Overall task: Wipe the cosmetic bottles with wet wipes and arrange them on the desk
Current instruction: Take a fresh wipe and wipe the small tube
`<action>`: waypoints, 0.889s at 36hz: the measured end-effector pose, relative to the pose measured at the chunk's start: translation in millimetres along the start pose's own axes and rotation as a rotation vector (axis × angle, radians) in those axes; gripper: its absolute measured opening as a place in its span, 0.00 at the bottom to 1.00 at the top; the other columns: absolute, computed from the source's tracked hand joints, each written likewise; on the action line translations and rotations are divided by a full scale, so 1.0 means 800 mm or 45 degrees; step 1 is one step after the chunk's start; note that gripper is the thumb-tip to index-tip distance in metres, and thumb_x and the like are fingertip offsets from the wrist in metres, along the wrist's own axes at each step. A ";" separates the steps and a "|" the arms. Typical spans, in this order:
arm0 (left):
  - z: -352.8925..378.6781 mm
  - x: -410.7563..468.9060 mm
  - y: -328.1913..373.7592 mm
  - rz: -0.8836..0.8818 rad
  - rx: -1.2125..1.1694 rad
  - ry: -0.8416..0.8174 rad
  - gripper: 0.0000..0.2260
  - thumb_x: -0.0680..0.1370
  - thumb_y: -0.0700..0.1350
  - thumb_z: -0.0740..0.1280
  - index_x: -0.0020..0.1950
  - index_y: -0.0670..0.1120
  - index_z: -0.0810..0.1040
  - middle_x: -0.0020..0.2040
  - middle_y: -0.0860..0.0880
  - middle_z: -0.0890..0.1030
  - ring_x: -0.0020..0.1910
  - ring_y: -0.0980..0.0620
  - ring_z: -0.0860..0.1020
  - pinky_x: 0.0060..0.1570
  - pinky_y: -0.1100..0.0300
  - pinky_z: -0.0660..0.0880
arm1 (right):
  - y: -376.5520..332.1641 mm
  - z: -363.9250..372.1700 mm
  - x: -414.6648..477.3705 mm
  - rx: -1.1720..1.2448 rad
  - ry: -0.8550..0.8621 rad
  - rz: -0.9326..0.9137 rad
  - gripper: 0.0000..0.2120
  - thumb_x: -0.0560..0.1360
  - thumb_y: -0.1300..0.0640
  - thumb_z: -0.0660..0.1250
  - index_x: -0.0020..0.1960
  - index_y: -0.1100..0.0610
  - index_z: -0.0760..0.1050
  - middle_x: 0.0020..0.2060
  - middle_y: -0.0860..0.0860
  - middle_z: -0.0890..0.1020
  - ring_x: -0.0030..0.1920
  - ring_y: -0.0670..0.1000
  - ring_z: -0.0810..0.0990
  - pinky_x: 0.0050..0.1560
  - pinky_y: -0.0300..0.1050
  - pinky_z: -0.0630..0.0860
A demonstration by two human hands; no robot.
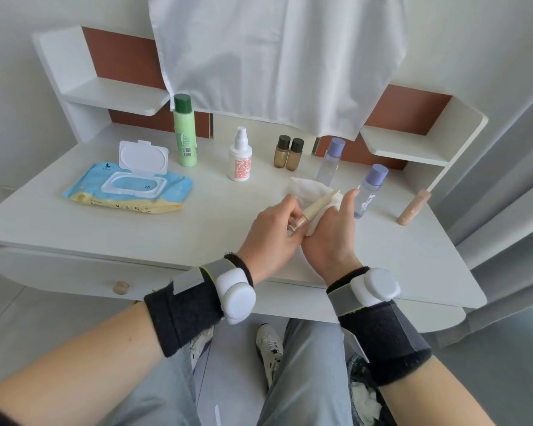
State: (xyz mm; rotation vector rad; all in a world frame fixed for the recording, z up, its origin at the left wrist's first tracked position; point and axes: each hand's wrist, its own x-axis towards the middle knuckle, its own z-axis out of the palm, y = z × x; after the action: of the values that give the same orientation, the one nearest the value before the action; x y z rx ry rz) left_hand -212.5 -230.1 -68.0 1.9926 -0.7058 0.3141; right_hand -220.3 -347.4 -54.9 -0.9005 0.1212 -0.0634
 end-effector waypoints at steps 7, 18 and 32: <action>-0.004 -0.001 -0.005 0.260 0.269 -0.044 0.07 0.76 0.39 0.70 0.46 0.41 0.71 0.41 0.46 0.79 0.41 0.45 0.72 0.39 0.53 0.71 | 0.006 -0.003 0.002 -0.030 0.034 0.020 0.31 0.79 0.34 0.51 0.58 0.59 0.76 0.50 0.57 0.78 0.53 0.56 0.76 0.58 0.48 0.71; -0.009 -0.001 -0.010 0.016 0.007 -0.218 0.08 0.79 0.44 0.66 0.51 0.41 0.71 0.48 0.47 0.82 0.47 0.47 0.81 0.45 0.50 0.75 | 0.005 -0.010 0.013 0.061 0.200 0.101 0.39 0.76 0.30 0.56 0.71 0.62 0.67 0.54 0.64 0.78 0.55 0.61 0.80 0.60 0.57 0.77; -0.009 0.008 0.017 -0.702 -0.869 -0.508 0.07 0.84 0.44 0.56 0.48 0.42 0.68 0.37 0.47 0.73 0.29 0.55 0.65 0.30 0.63 0.63 | 0.010 -0.008 0.009 -0.090 0.311 0.119 0.37 0.73 0.24 0.47 0.37 0.58 0.70 0.20 0.54 0.64 0.19 0.53 0.62 0.27 0.41 0.65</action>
State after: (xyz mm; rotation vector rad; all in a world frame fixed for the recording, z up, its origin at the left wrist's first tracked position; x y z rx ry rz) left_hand -215.0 -230.9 -51.5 1.5026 -0.3926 -0.5971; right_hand -213.7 -348.0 -65.9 -0.9545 0.3948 -0.0821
